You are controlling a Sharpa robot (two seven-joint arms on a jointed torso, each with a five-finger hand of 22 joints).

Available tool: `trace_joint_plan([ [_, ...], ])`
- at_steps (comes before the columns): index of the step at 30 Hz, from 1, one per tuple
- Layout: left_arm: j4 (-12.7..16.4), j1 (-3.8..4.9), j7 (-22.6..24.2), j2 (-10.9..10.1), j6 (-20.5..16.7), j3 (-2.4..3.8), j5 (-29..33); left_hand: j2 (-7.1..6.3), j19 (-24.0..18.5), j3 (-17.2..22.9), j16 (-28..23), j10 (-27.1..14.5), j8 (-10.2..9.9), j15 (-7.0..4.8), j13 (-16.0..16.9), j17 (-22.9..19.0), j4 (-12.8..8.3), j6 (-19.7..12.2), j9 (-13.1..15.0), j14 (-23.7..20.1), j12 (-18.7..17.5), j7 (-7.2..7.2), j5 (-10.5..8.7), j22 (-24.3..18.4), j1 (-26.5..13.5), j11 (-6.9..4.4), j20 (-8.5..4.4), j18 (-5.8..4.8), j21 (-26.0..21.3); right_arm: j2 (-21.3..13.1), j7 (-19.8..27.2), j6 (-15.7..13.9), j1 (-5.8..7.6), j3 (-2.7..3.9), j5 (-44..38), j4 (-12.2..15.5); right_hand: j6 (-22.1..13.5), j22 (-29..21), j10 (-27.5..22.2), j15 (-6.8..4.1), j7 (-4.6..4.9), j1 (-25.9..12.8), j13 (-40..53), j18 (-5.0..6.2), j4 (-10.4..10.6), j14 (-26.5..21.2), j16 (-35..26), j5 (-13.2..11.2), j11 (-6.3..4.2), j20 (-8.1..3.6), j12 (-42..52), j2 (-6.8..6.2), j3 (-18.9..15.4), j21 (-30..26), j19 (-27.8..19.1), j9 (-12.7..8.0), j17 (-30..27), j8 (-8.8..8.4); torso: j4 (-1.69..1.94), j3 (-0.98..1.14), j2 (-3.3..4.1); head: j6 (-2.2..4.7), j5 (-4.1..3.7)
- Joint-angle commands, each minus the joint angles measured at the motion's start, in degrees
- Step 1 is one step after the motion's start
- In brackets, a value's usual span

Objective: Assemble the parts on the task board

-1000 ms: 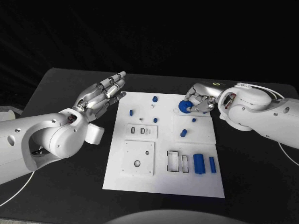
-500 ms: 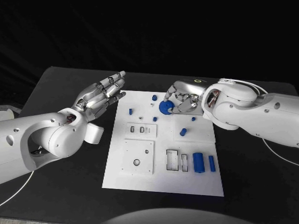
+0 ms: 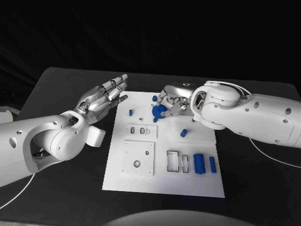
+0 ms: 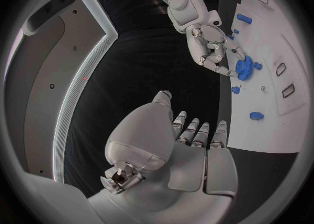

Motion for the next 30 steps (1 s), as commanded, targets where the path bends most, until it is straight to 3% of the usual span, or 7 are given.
trace_joint_plan([
  [1, 0.00, 0.03, 0.75, 0.15, 1.37, -0.01, -0.02, 0.14, -0.03, 0.38, 0.22, 0.02, 0.33, 0.35, 0.08, 0.06, -0.11, -0.02, 0.05, 0.16, 0.41, 0.14, 0.37, 0.03, 0.64, 0.38, 0.39, 1.03, -0.05, 0.59, -0.19, -1.22, -0.11, 0.04, -1.41, -0.80, 6.37, 1.89, 5.90, 0.18, -1.82, -0.67, 15.09, -0.29, 0.05, 4.88, 0.34, 0.57, 0.19, -0.02, 0.22, -0.16, 0.38, 0.17, 0.34, 5.16, 12.83, 2.19, 0.02, 0.05, 0.00, -0.10, 0.11],
  [9, 0.08, 0.03, 0.82, 0.04, 1.26, -0.04, -0.02, 0.12, 0.03, 0.41, 0.28, 0.03, 0.34, 0.43, 0.08, 0.09, -0.15, -0.02, 0.05, 0.20, 0.44, 0.16, 0.40, 0.07, 0.69, 0.41, 0.42, 1.04, 0.00, 0.91, 1.01, -5.89, -0.22, 0.05, -1.45, -1.77, 6.55, 2.30, 5.90, 0.21, -1.79, -0.90, 15.09, -0.36, -0.16, 5.03, 0.68, 2.84, 0.20, 0.04, 0.22, -0.42, 0.96, 0.46, 0.61, 5.54, 13.13, 2.12, -0.09, 0.06, -0.06, -0.18, 0.41],
  [30, -0.06, 0.03, 0.83, 0.07, 1.24, -0.05, -0.01, 0.09, 0.04, 0.42, 0.33, 0.06, 0.36, 0.50, 0.09, 0.11, -0.17, 0.00, 0.05, 0.24, 0.50, 0.19, 0.42, 0.08, 0.71, 0.46, 0.44, 1.05, 0.01, 0.72, 1.74, -7.02, -0.23, 0.05, -1.13, -1.31, 6.60, 2.31, 5.90, 0.21, -1.79, -0.95, 15.09, -0.35, -0.19, 5.03, 0.67, 2.97, 0.20, 0.04, 0.22, -0.48, 1.01, 0.44, 0.61, 5.60, 13.13, 2.13, -0.10, 0.06, -0.05, -0.11, 0.29],
])
